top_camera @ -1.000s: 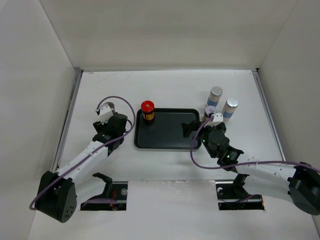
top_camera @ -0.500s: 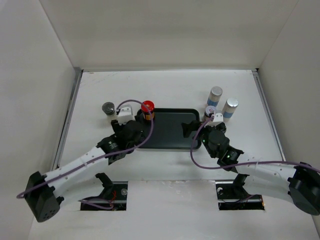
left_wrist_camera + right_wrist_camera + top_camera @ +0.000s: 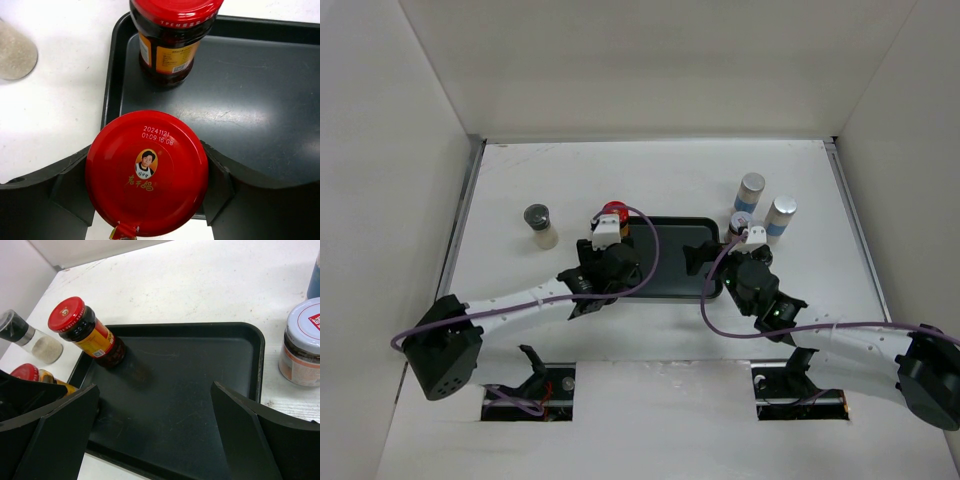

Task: Organize the condiment bottles

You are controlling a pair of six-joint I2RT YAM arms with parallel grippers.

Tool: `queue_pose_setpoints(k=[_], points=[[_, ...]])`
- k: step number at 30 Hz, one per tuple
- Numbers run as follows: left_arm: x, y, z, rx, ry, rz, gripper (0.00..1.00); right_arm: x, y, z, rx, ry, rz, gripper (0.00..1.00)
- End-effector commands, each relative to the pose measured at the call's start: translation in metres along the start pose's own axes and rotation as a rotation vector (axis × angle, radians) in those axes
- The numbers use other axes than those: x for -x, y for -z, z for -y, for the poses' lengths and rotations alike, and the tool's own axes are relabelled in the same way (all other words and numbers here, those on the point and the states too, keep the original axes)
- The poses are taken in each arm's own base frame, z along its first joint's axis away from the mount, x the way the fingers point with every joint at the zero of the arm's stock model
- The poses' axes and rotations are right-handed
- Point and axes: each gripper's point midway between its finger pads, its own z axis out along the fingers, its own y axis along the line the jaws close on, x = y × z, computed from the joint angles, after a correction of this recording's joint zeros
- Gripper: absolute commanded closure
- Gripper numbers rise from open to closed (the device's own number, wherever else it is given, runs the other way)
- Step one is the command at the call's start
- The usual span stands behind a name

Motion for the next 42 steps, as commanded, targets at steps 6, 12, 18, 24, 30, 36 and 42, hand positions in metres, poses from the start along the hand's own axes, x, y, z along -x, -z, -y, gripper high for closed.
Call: queue_pose_setpoints(k=[6,12,18,24,30,36,42], points=[[0.051,0.007,0.012,-0.044,0.150,0.156,0.08,0.011,-0.004,-0.007,0.018,-0.032,0.035,0.00],[0.096,0.015,-0.029,0.062,0.176,0.222,0.03,0.010,-0.005,-0.006,0.016,-0.031,0.031,0.00],[0.117,-0.022,-0.121,0.271,0.288,0.216,0.02,0.010,-0.004,-0.006,0.019,-0.034,0.033,0.00],[0.127,-0.058,-0.163,0.355,0.341,0.215,0.05,0.010,-0.005,-0.007,0.020,-0.034,0.031,0.00],[0.133,-0.090,-0.166,0.364,0.313,0.198,0.07,0.010,-0.005,-0.009,0.025,-0.032,0.031,0.00],[0.132,-0.104,-0.176,0.397,0.309,0.188,0.25,0.010,-0.004,-0.010,0.031,-0.034,0.030,0.00],[0.155,-0.079,-0.176,0.385,0.315,0.270,0.60,0.014,-0.003,-0.009,0.028,-0.037,0.043,0.00]])
